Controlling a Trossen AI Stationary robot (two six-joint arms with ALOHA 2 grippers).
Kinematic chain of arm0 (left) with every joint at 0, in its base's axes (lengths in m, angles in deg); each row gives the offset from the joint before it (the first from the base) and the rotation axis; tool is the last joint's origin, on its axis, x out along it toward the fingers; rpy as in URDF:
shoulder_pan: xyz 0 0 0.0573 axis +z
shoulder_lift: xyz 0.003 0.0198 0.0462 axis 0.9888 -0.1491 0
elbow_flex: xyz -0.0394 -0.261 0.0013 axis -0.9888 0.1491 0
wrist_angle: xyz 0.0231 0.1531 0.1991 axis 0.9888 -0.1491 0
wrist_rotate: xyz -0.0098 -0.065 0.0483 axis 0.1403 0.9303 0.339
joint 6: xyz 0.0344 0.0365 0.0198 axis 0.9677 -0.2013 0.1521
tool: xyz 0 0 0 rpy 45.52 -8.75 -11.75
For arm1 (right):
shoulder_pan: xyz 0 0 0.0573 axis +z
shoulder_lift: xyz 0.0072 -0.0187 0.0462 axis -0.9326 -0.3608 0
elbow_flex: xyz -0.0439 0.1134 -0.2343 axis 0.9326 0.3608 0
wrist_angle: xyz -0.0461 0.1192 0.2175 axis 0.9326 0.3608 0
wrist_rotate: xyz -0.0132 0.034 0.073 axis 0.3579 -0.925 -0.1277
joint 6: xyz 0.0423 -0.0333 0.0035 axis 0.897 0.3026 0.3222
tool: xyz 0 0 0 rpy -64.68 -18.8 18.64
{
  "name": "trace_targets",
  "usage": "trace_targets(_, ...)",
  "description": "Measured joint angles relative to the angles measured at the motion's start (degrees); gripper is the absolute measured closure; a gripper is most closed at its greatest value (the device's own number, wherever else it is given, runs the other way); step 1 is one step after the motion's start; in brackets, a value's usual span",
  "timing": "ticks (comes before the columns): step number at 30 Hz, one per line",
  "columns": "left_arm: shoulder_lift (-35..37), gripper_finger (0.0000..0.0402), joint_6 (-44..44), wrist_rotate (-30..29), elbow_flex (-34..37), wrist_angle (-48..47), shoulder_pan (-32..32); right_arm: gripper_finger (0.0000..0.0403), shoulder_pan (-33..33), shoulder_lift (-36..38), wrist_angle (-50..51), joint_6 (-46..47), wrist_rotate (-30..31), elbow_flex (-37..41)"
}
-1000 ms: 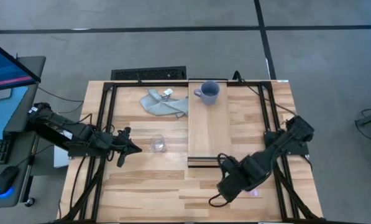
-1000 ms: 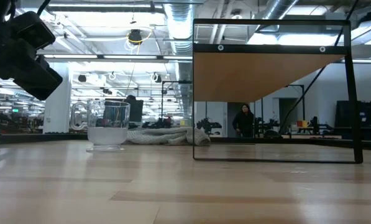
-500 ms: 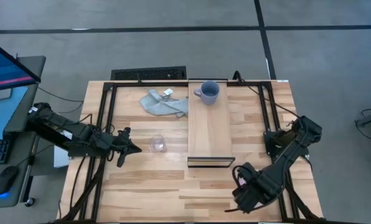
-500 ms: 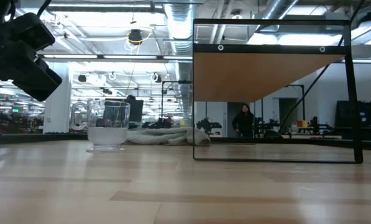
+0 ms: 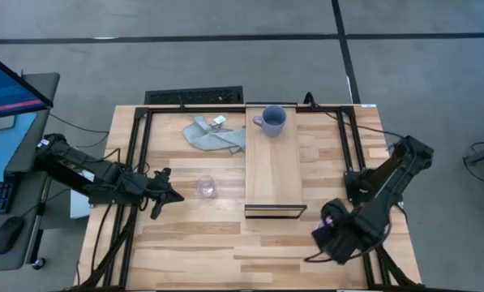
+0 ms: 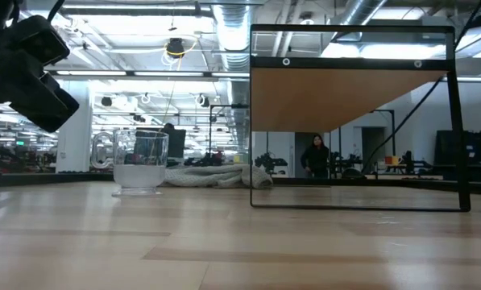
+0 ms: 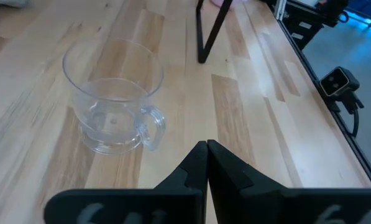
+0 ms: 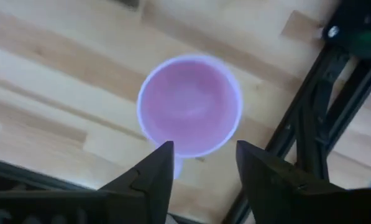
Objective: Stack small to large cups/mugs on shelf
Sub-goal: Put the pink mug on the shelf
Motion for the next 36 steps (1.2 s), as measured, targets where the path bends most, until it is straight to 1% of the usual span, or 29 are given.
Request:
trace_targets(4,0.00,0.0401,-0.87,0.00,0.00,0.01,0.00,0.0230,1.25,5.06,-0.55,3.96,3.73,2.56)
trace_targets(9,0.00,0.0401,-0.84,-0.07,0.00,0.00,0.00,0.0242,1.26,7.13,-6.27,3.08,5.40,6.49)
trace_targets(14,0.00,0.0401,-0.62,-0.09,0.00,0.00,0.00,0.0241,1.26,7.07,-6.43,3.17,3.64,8.99)
trace_targets(20,0.00,0.0401,-0.64,-0.11,0.00,0.00,0.00,0.0227,1.26,7.07,-6.62,3.29,3.02,10.63)
trace_targets(26,0.00,0.0401,-0.86,-0.11,0.00,0.00,0.00,0.0221,1.26,7.09,-9.48,3.60,-1.31,14.66)
trace_targets(36,0.00,0.0401,-1.70,-0.14,0.00,0.00,0.00,0.0234,1.26,7.07,-15.89,4.07,-1.26,19.57)
